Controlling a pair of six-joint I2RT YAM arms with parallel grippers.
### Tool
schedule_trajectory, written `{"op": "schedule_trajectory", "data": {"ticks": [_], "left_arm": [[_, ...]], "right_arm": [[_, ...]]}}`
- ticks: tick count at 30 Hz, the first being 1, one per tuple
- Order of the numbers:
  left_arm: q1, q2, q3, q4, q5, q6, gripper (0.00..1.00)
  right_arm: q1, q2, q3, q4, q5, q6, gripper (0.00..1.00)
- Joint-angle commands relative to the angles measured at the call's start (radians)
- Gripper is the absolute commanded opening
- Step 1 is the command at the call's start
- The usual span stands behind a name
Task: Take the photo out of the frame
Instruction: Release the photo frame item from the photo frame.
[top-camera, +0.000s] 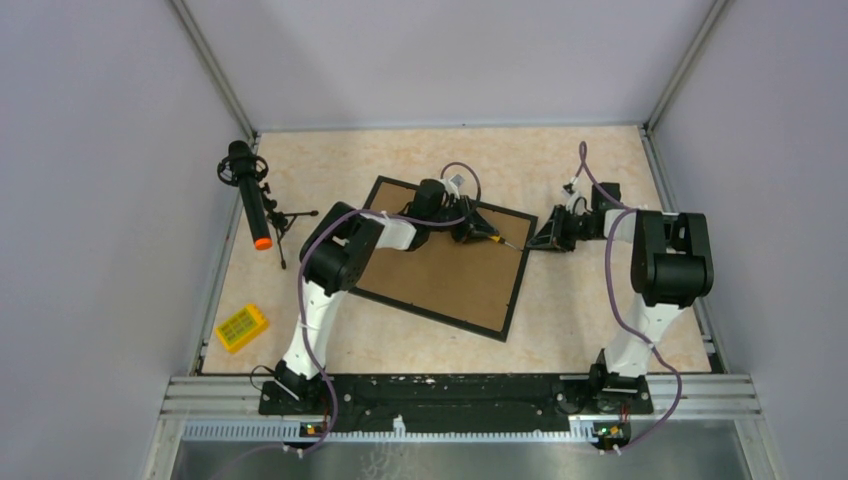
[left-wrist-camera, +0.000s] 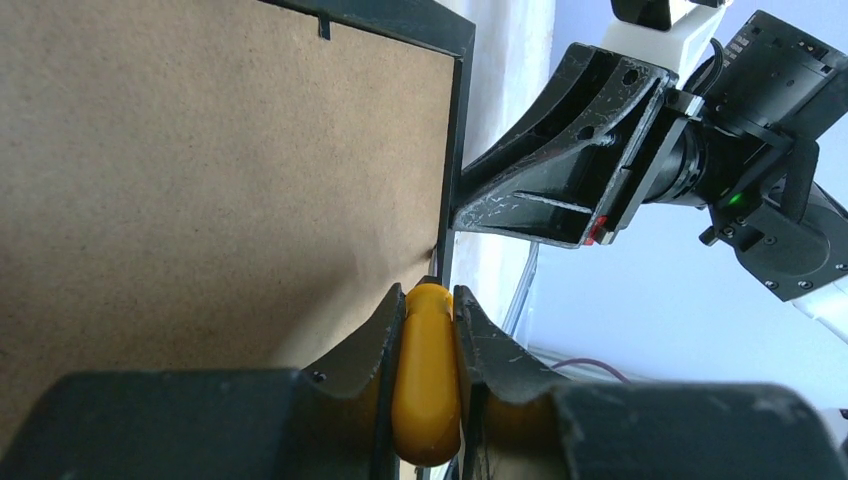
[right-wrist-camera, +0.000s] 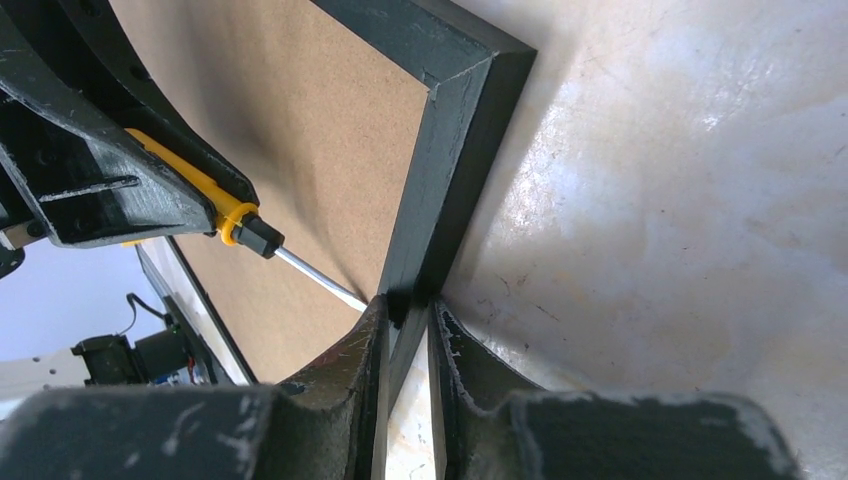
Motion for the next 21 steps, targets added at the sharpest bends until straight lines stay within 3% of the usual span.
{"op": "schedule_trajectory", "data": {"ticks": [1,9,16,21], "left_arm": [[-0.079,0.050,0.012,-0.086,-0.016,0.006,0.00],[-0.134,-0.020,0.023,-0.102,-0.032,0.070,0.00],[-0.206,-0.096,0.145,-0.328,-0.122,0.277,0.00],[-0.274,-0.119,0.183,-0.395,-0.165,0.347,0.00]], "right_arm": [[0.063,0.062,-0.002,0.010,0.184,-0.043,0.14],[0.099,0.065,0.022,-0.011,0.231,-0.042,0.08],[0.101,0.072,0.037,-0.020,0.237,-0.036,0.05],[0.101,0.085,0.056,-0.030,0.240,-0.036,0.04]]}}
